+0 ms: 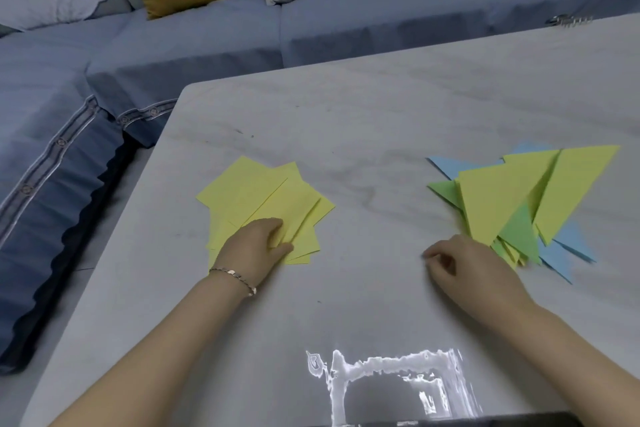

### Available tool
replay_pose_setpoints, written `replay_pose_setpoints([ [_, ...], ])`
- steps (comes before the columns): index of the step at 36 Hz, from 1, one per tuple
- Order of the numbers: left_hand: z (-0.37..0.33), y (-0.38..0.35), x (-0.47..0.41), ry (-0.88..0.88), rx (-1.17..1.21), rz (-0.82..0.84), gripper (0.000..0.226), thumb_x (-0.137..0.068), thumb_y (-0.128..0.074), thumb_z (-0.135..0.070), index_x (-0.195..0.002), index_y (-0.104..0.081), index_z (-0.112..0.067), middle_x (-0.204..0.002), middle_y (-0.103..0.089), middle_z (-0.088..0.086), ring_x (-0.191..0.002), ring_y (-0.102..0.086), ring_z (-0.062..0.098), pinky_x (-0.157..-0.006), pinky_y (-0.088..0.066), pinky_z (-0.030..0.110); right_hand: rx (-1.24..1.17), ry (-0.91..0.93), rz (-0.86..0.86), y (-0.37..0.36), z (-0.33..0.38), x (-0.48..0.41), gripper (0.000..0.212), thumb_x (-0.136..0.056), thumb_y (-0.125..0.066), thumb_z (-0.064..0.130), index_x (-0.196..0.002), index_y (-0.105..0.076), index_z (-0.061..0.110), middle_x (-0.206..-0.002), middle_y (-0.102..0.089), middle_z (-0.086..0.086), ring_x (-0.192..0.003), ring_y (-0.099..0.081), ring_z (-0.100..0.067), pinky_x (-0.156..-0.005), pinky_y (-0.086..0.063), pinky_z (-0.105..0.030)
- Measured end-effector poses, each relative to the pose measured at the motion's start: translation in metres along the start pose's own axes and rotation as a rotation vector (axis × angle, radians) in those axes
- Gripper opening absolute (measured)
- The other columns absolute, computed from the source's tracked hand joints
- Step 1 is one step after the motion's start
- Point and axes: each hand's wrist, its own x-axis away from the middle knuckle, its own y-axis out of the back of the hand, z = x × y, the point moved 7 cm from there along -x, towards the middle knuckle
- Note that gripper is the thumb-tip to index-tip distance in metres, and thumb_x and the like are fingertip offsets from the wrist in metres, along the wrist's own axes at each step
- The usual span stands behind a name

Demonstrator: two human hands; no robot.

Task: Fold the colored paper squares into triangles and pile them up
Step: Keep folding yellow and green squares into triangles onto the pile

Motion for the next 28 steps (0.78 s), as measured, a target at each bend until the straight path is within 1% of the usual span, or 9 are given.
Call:
replay_pose_setpoints([
  [5,0.02,0.013,-0.002,0.109,0.26,-0.059,0.029,-0.082,-0.068,-0.022,-0.109,-0.066,-0.012,-0.112,-0.064,0.001,-0.107,-0.056,0.021,-0.081,-0.036,0.023,-0.037,0.077,0.099,-0.013,0.017,0.004,0.021,-0.092,-0.048,0.023,-0.103,-0.065,0.028,-0.091,-0.053,0.013,-0.094,-0.054,-0.009,-0.076,-0.04,-0.023],
  [10,0.001,0.037,0.014,0.012,0.356,-0.299,0.008,-0.082,-0.066,-0.015,-0.084,-0.071,-0.021,-0.095,-0.069,-0.003,-0.09,-0.059,0.015,-0.076,-0.04,0.024,-0.114,0.166,0.025,-0.015,0.025,0.007,0.024,-0.088,-0.056,0.017,-0.11,-0.064,0.024,-0.096,-0.048,0.01,-0.086,-0.051,-0.008,-0.073,-0.041,-0.023],
  [13,-0.041,0.05,0.037,-0.293,0.409,-0.407,0.006,-0.076,-0.067,-0.025,-0.075,-0.067,-0.03,-0.086,-0.067,-0.014,-0.083,-0.059,0.006,-0.075,-0.046,0.021,-0.179,0.324,-0.22,0.003,0.038,0.012,0.045,-0.08,-0.064,0.02,-0.124,-0.053,0.021,-0.111,-0.042,0.006,-0.102,-0.047,-0.013,-0.085,-0.039,-0.021],
  [15,-0.071,0.053,0.056,-0.553,0.391,-0.422,0.011,-0.073,-0.061,-0.026,-0.084,-0.062,-0.027,-0.087,-0.067,-0.013,-0.082,-0.06,0.003,-0.075,-0.048,0.023,-0.167,0.453,-0.304,0.012,0.051,0.019,0.058,-0.077,-0.061,0.03,-0.13,-0.041,0.022,-0.125,-0.038,0.002,-0.114,-0.041,-0.017,-0.095,-0.033,-0.021],
  [17,-0.095,0.049,0.073,-0.748,0.382,-0.436,0.015,-0.074,-0.062,-0.017,-0.087,-0.06,-0.024,-0.086,-0.07,-0.007,-0.083,-0.062,0.007,-0.074,-0.051,0.027,-0.127,0.538,-0.327,0.016,0.062,0.023,0.057,-0.077,-0.058,0.036,-0.13,-0.041,0.025,-0.132,-0.037,0.0,-0.121,-0.039,-0.02,-0.1,-0.031,-0.028],
  [20,-0.116,0.042,0.088,-0.893,0.384,-0.48,0.026,-0.071,-0.064,-0.002,-0.085,-0.059,-0.023,-0.09,-0.07,-0.005,-0.086,-0.064,0.012,-0.072,-0.051,0.03,-0.134,0.594,-0.358,0.014,0.063,0.027,0.036,-0.079,-0.055,0.032,-0.114,-0.053,0.029,-0.125,-0.046,0.003,-0.118,-0.043,-0.017,-0.098,-0.031,-0.03],
  [23,-0.109,0.035,0.082,-0.799,0.427,-0.466,0.027,-0.069,-0.061,-0.003,-0.08,-0.059,-0.028,-0.103,-0.063,-0.013,-0.099,-0.059,0.006,-0.083,-0.046,0.03,-0.225,0.588,-0.369,0.011,0.046,0.027,0.017,-0.082,-0.054,0.028,-0.098,-0.06,0.032,-0.106,-0.058,0.009,-0.101,-0.053,-0.012,-0.088,-0.037,-0.026],
  [26,-0.084,0.026,0.065,-0.39,0.627,-0.322,0.04,-0.069,-0.062,0.003,-0.071,-0.067,-0.036,-0.115,-0.055,-0.023,-0.113,-0.048,-0.004,-0.093,-0.039,0.014,-0.301,0.564,-0.333,0.008,0.03,0.028,0.014,-0.083,-0.052,0.025,-0.09,-0.065,0.026,-0.1,-0.057,0.014,-0.094,-0.054,-0.009,-0.084,-0.037,-0.017],
  [28,-0.069,0.011,0.06,-0.122,0.778,-0.168,0.055,-0.072,-0.06,0.012,-0.055,-0.067,-0.04,-0.105,-0.056,-0.027,-0.112,-0.05,-0.002,-0.088,-0.04,0.013,-0.319,0.573,-0.275,0.003,0.026,0.03,0.012,-0.085,-0.052,0.029,-0.09,-0.063,0.028,-0.1,-0.056,0.015,-0.094,-0.053,-0.008,-0.086,-0.037,-0.014],
])
